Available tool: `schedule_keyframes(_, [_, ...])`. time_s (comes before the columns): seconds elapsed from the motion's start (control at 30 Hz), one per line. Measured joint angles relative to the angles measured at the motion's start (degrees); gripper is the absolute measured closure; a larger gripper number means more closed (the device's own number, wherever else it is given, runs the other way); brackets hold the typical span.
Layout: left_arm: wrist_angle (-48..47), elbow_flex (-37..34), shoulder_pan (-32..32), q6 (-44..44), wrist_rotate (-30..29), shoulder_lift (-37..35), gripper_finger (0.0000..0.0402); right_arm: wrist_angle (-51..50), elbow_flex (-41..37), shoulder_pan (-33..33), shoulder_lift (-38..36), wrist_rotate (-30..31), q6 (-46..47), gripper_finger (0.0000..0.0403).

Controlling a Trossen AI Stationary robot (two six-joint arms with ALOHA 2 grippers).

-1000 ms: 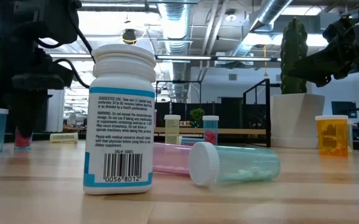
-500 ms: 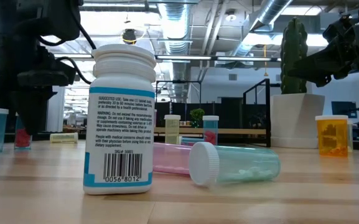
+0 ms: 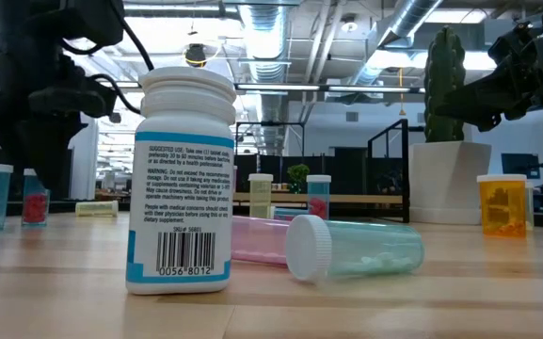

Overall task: Pick and place medicine bottles onto shelf by color
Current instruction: Put the blue pill bottle on the shelf

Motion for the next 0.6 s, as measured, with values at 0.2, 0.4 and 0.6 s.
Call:
schedule_keyframes(0.2, [0.2, 0.0, 0.0, 0.2, 0.5, 0.0, 0.0266, 0.0, 0.0, 0.0, 0.0, 0.0, 0.0, 0.0143])
schedule_keyframes(0.4, [0.2, 0.0, 0.0, 0.2, 0.5, 0.0, 0.0294, 0.0, 0.0, 0.0, 0.0, 0.0, 0.0, 0.0143])
schedule_keyframes(0.6, [0.1, 0.6, 0.0, 0.5, 0.5, 0.0, 0.0302, 0.0, 0.0, 0.0, 0.0, 0.0, 0.0, 0.0143])
